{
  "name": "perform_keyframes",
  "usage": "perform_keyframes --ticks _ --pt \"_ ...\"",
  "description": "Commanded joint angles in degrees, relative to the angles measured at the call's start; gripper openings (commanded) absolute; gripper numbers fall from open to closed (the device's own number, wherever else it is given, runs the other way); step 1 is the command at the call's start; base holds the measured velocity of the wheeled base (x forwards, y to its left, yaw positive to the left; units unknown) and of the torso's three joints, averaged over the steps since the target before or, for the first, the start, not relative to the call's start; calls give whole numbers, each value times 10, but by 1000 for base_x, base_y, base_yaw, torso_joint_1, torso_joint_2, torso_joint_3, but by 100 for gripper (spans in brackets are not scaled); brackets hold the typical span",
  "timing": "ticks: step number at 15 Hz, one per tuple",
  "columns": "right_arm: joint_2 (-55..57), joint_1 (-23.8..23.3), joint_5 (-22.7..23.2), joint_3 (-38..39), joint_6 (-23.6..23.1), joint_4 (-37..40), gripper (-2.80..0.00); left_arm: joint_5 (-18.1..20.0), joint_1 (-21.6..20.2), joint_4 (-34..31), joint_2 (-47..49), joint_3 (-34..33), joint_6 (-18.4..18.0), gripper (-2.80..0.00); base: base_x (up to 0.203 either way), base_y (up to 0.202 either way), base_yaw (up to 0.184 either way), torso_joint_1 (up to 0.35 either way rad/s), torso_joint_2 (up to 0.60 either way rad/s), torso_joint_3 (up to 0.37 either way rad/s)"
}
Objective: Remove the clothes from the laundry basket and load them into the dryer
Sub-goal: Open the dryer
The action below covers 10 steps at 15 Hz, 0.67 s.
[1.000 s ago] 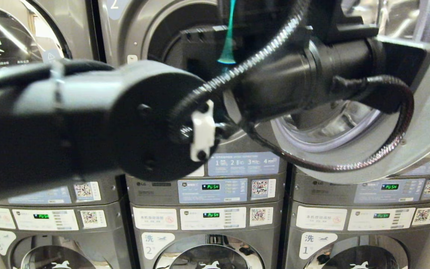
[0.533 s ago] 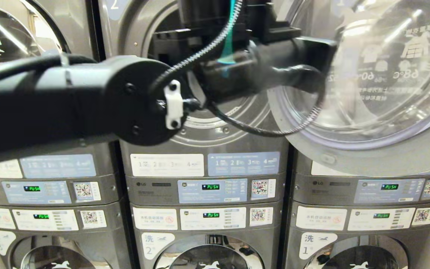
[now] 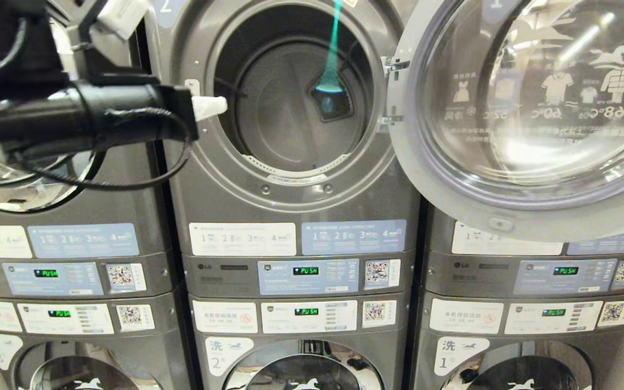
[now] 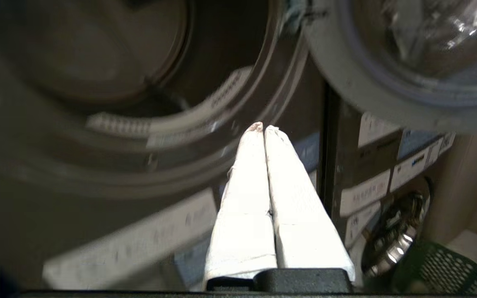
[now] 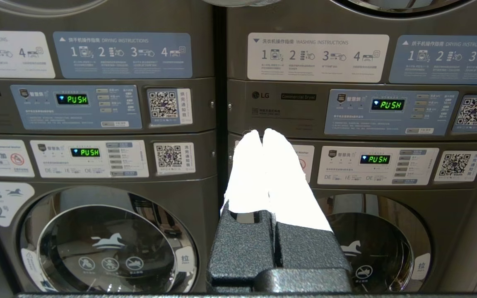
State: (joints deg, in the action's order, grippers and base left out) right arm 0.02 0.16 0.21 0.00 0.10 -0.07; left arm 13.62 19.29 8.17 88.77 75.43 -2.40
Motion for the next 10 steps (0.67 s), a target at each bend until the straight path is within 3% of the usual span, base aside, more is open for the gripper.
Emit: perform_keyframes --ticks 1,6,10 --pt "0 0 1 0 1 0 -280 3 -45 0 -119 -114 16 -280 0 0 0 0 0 0" --pt "0 0 0 0 1 0 -280 8 -174 0 -334 -439 47 -280 0 0 0 0 0 0" --pt "0 0 0 0 1 0 -280 -20 -214 -3 -507 -633 46 -280 0 0 0 0 0 0"
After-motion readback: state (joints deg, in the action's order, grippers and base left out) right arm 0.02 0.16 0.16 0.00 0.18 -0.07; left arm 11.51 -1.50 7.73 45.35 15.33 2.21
